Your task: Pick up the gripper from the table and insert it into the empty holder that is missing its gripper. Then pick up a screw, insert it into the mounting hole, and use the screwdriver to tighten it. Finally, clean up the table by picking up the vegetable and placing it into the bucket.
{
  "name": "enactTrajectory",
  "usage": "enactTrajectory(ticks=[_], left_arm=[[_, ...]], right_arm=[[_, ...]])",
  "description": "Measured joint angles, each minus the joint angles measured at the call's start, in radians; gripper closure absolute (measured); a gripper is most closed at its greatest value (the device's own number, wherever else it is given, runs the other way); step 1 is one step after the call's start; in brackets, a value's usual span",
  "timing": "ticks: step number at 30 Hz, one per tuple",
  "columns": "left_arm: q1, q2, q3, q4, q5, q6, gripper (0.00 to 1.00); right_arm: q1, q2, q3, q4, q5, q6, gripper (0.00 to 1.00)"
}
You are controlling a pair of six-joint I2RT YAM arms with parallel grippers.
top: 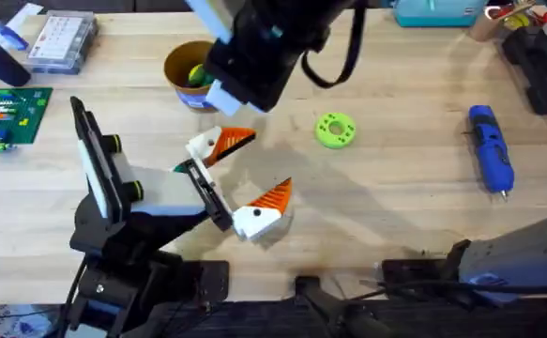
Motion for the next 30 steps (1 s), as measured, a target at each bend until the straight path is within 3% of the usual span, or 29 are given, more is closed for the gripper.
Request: enactTrajectory(ticks=[30], left_arm=[[0.0, 0.0, 0.0, 0.0, 0.0, 0.0, 0.007]], right_arm=[[0.035, 0.103, 0.0, 0.001, -0.058, -0.02, 0.989]])
